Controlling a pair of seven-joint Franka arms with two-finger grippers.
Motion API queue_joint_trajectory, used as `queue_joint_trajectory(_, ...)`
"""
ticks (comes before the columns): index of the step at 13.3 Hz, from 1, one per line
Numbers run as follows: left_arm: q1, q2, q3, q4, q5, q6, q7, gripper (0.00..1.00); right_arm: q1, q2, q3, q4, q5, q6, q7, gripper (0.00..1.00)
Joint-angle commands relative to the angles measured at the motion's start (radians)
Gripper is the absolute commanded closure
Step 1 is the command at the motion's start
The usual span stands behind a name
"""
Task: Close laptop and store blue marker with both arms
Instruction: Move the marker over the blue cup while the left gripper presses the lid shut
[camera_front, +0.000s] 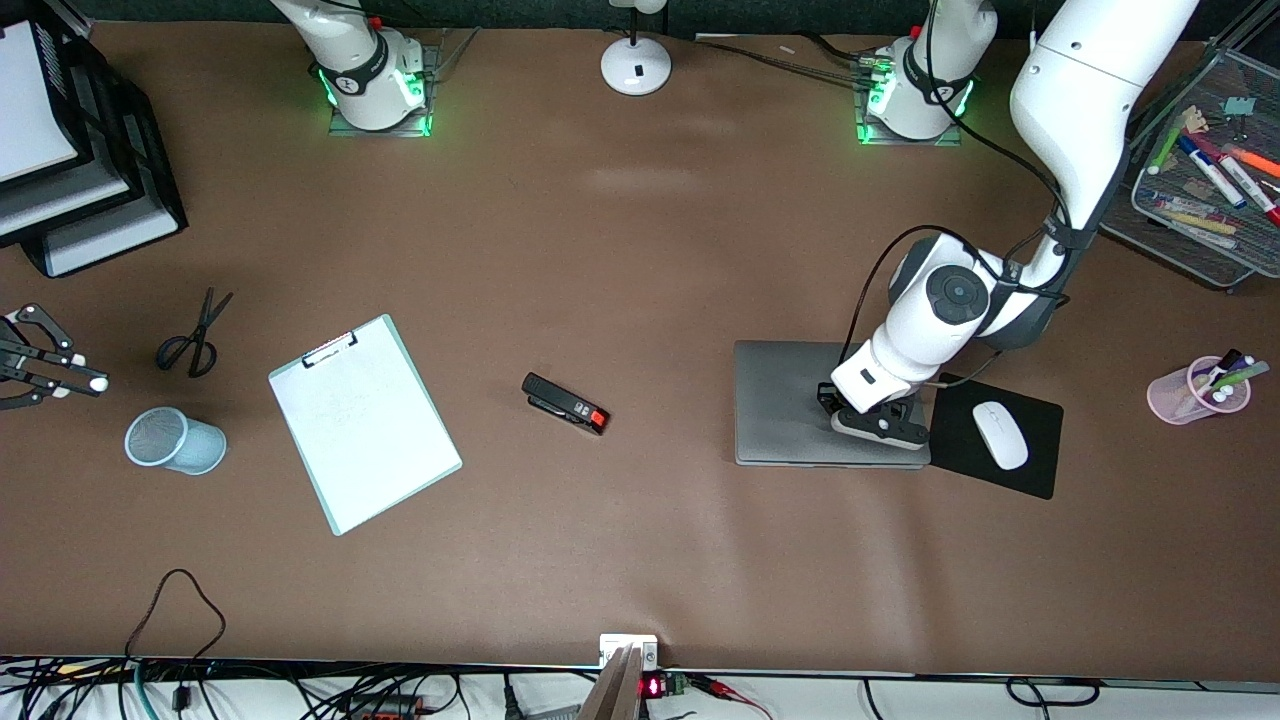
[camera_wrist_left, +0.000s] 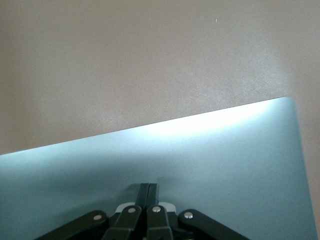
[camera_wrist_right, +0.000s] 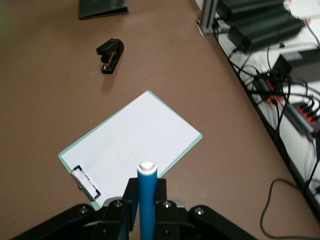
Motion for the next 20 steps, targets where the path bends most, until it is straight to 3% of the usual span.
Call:
queue_joint_trajectory(1,-0.007,0.042,0.013,0.03,0.042,0.049,0.0,1.0,-0.039,0.048,0.013,0.019,0.052,-0.044,-0.224,1.0)
queue_joint_trajectory(4,-0.009,0.093,0.023,0.067,0.064,0.1,0.002,1.0,-0.057,0.096,0.014,0.019,0.062,-0.088,-0.359,1.0)
queue_joint_trajectory(6,-0.007,0.119,0.026,0.096,0.108,0.102,0.0,1.0,-0.07,0.128,0.014,0.019,0.134,-0.105,-0.421,1.0)
queue_joint_trajectory(8,-0.009,0.122,0.026,0.101,0.114,0.105,0.002,1.0,-0.074,0.16,0.014,0.02,0.137,-0.131,-0.433,1.0)
queue_joint_trajectory(13,-0.007,0.142,0.026,0.101,0.116,0.105,0.005,1.0,-0.083,0.294,0.019,0.201,0.186,-0.15,-0.447,1.0)
queue_joint_trajectory(20,0.007,0.096,0.023,0.088,0.117,0.082,0.016,1.0,-0.108,0.321,0.016,0.206,0.195,-0.139,-0.441,1.0)
